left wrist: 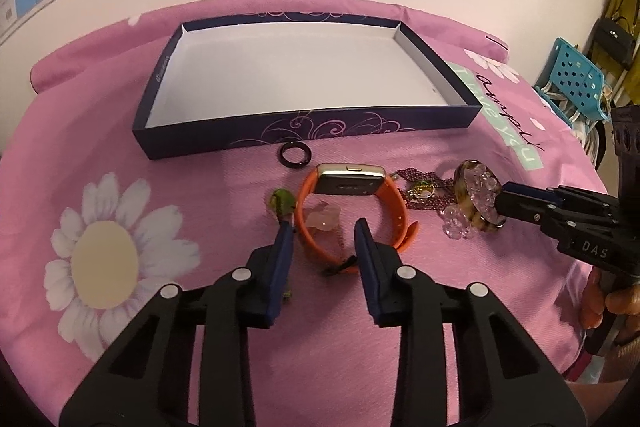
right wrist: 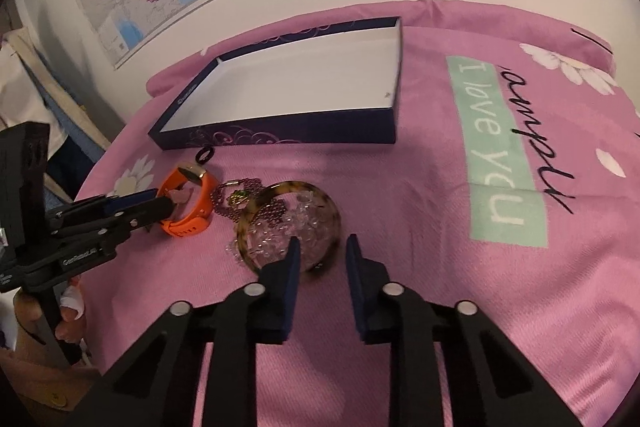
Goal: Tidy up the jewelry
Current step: 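Grasp the orange watch band with the left gripper while the right grasps the tortoiseshell bangle, then carry the watch and bangle into the box lid and open both grippers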
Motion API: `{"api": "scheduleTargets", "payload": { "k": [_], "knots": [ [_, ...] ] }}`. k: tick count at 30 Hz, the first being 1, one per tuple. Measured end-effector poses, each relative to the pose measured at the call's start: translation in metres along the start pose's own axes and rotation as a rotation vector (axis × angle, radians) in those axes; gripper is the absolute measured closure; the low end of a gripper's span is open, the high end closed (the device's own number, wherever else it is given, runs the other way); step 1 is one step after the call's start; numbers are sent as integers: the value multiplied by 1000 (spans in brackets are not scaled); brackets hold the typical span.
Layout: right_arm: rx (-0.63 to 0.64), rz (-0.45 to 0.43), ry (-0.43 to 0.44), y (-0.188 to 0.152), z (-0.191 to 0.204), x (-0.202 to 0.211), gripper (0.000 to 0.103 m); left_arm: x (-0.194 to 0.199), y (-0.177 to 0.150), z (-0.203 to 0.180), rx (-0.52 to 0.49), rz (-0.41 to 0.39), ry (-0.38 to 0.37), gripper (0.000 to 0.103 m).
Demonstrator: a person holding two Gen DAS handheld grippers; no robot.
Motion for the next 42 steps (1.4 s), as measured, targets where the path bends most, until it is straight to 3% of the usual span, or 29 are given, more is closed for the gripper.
{"api": "scheduleTargets", "payload": {
  "k": [5,13,16,18,26,32,34,36,42],
  "knots": [
    [13,8,-3,3,1,-3,86,-2,0,1,7,12,-15,72],
    [25,-6,7,7,0,-1,99,-3,0,3,12,15,-26,79],
    [42,-19,11,10,2,2,99,-1,-1,3,17,14,-26,87],
    [53,-29,14,11,4,4,99,1,-2,4,22,15,-25,98],
    [71,-44,27,15,8,10,99,7,-8,3,24,20,-43,98],
    [82,-31,23,14,10,5,99,1,-10,5,-4,39,-15,87],
    [81,-30,24,13,10,4,99,-3,-9,6,2,47,-22,88],
    [82,-31,24,14,10,4,99,-3,-9,4,5,50,-37,97],
    [93,-57,28,20,13,12,99,3,-6,3,29,26,-46,98]
  ]
}}
Point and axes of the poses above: each gripper's, at about its wrist camera, not at the fingertips, and x roughly against the way its jaws point, z to its left, y to its top, the point moved 8 cm from there along -x, roughly the way its jaws point, and after that the axes turned 2 degrees about -z, right-handed, at the moved point
